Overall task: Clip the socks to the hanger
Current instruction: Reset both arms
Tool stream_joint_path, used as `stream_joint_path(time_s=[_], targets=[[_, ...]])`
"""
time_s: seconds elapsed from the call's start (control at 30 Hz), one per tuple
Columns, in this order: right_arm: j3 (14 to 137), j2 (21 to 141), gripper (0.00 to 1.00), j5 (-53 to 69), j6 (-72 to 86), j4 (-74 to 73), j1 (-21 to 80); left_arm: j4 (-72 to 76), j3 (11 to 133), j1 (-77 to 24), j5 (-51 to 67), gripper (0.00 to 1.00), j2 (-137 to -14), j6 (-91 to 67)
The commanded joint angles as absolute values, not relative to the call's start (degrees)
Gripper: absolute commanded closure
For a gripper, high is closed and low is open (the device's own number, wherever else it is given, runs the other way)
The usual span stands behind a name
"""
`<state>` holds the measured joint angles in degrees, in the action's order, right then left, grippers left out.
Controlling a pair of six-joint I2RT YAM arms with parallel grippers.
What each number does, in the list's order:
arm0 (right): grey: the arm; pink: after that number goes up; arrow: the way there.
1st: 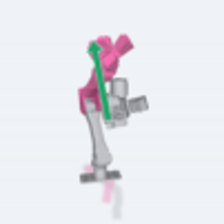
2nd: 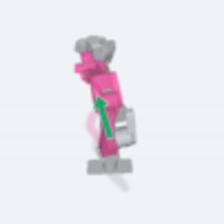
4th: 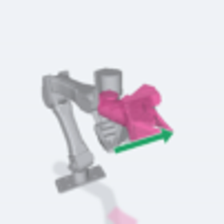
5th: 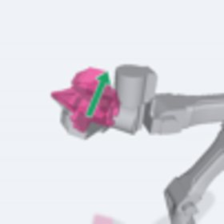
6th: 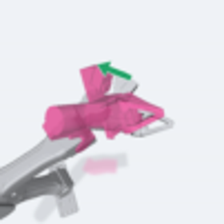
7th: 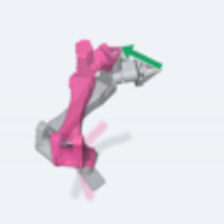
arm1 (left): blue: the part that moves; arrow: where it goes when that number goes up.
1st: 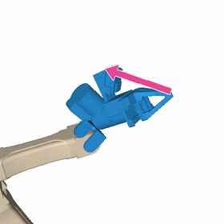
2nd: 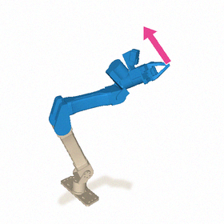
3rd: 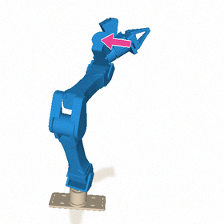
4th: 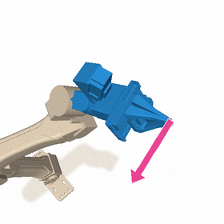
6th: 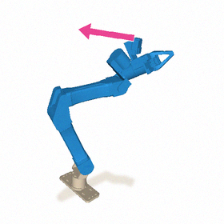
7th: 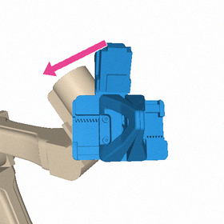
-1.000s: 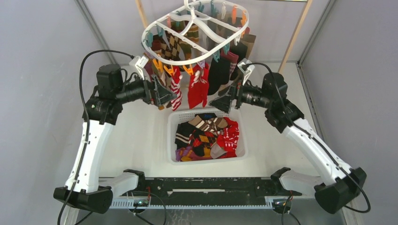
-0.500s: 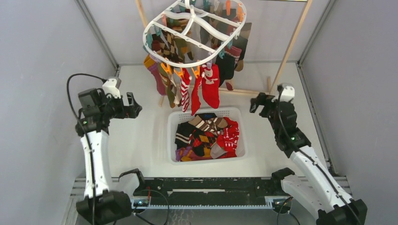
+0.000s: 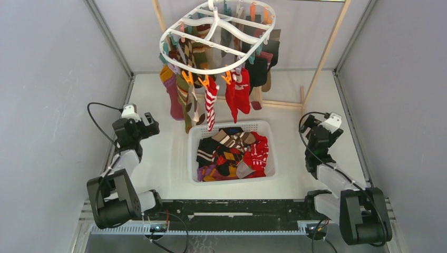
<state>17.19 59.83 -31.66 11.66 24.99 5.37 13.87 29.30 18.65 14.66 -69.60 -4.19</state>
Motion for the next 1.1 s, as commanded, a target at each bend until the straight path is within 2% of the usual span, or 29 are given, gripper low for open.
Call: stream_joint_path(time_s=[0.0,0.13,0.2,0.3,0.37,0.43,0.53,0.63,1.07], targets=[[13.64,63.57,0.0,-24.23,11.2,44.34,1.2,35.62,24.38,18.37,12.1,0.0,-70.37,-8.61],[10.52,70.41,0.0,-16.89,10.96,54.91,-2.17,48.62,17.47,17.98,11.06,0.0,-70.6,-11.24],[7.16,72.05,0.0,-10.16,7.53,62.04,-2.04,49.67,15.84,16.82,9.15,0.0,-68.94,-10.26],[1.27,79.4,0.0,-13.33,3.33,82.7,2.39,55.7,11.29,13.22,3.99,0.0,-66.76,-7.48],[1.47,77.57,0.0,-15.32,2.3,79.94,4.37,64.39,6.32,7.21,-3.68,0.0,-68.06,-3.0],[6.81,76.31,0.0,-13.42,2.23,69.28,3.81,78.66,3.1,1.89,-7.88,0.0,-73.78,1.67],[13.44,77.81,0.0,-14.19,3.8,57.14,2.81,63.32,8.86,0.48,-12.91,0.0,-70.98,2.59],[13.85,77.59,0.0,-12.25,4.94,56.01,1.25,59.02,11.54,1.9,-14.08,0.0,-71.9,-0.81],[14.08,77.61,0.01,-11.86,4.99,55.72,0.94,59.94,11.13,1.89,-14.07,0.0,-71.89,-0.97]])
